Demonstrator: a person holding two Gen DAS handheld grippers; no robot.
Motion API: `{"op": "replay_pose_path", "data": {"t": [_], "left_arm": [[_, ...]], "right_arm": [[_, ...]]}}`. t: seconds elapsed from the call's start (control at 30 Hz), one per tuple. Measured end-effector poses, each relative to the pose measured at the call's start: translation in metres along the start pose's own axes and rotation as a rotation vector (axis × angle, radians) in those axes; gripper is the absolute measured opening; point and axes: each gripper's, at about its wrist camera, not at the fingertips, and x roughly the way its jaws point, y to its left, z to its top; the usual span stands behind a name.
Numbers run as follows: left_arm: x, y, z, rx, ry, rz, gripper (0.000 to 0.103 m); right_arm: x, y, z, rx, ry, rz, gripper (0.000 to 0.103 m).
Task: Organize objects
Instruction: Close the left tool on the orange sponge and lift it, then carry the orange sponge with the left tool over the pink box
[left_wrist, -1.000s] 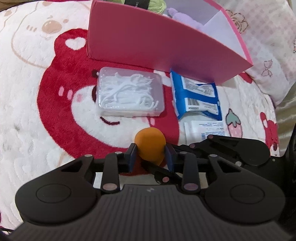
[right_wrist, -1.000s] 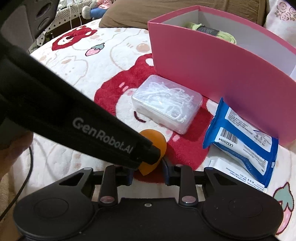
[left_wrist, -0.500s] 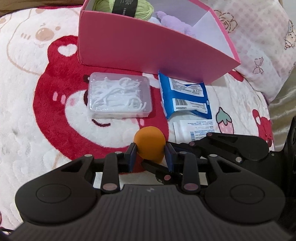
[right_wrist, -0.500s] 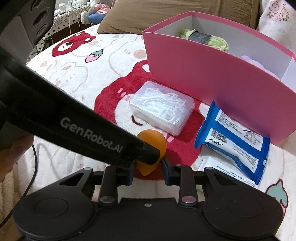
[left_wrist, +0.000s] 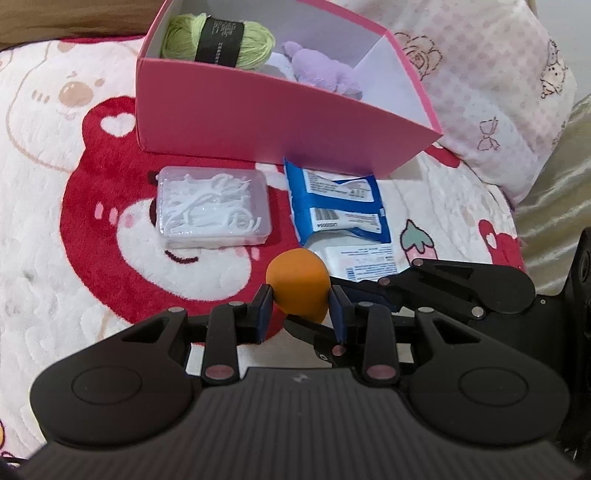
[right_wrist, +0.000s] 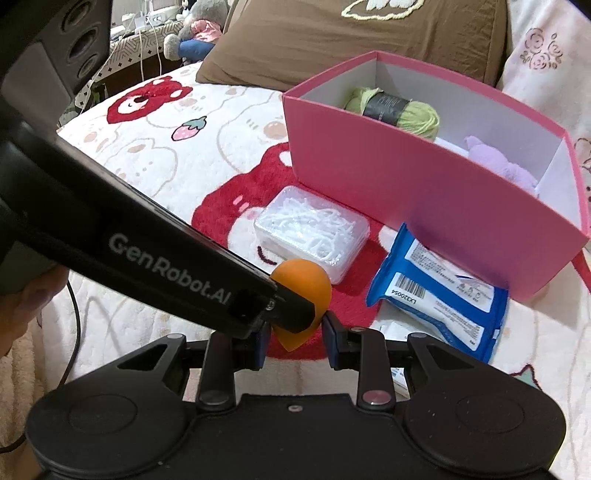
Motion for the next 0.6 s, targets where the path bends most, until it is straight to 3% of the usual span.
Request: {"op": "replay_pose_path", "data": {"t": [0.6], "left_arm": [[-0.021,-0.016,0.011,0.024,-0.056,-0.056,0.031]], "right_arm": [[-0.043,0.0,0.008,-0.056,-0.09,-0.048,0.038]]}}
